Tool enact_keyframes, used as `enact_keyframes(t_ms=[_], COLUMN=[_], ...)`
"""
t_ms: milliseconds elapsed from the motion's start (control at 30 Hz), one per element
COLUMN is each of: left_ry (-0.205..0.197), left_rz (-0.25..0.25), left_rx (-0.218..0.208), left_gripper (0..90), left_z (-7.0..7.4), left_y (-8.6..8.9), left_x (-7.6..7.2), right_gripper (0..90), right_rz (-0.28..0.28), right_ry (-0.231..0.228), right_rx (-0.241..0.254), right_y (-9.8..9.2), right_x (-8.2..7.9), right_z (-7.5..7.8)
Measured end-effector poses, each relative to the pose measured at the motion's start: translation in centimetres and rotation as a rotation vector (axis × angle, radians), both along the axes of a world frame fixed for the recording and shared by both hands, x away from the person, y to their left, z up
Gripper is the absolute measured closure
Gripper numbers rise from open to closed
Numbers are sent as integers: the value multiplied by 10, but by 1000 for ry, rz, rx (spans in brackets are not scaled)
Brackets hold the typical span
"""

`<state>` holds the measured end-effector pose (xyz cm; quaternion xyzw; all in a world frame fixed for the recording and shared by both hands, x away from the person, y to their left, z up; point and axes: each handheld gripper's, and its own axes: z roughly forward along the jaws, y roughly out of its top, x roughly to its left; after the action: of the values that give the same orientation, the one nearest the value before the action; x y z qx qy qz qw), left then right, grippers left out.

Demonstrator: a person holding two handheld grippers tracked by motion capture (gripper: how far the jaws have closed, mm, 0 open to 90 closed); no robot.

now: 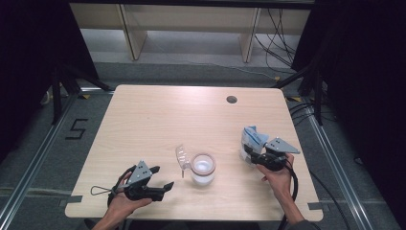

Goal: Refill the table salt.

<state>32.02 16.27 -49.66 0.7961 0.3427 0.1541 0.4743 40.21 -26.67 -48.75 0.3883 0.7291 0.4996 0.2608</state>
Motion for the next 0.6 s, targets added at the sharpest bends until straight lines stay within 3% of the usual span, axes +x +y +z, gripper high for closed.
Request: enact_keyframes(t_ms=[67, 100, 167, 267, 433, 467, 600], left_ry=[1, 0, -1, 0, -1, -1, 1], left_rz=[0, 0, -5, -2, -4, -5, 0], left_rx=[0, 0, -6, -6, -6, -6, -8], left_gripper=[216, 216, 215, 216, 216, 216, 216], left_z=[0, 0, 0, 0, 0, 0, 0], left_y=[0, 0, 0, 0, 0, 0, 0], left_x=[0, 0, 0, 0, 0, 0, 0], right_gripper=[446, 435, 416, 408, 381, 377, 362], right_rz=[7, -10, 6, -12, -1, 0, 6], right_ry=[18, -1, 3, -3, 9, -6, -6], right_rx=[-5, -9, 8, -1, 40, 24, 39], right_y=[0, 0, -1, -2, 1, -1, -3], right_x=[-1, -1, -1, -2, -5, -5, -6], right_z=[2, 1, 2, 3, 5, 6, 8])
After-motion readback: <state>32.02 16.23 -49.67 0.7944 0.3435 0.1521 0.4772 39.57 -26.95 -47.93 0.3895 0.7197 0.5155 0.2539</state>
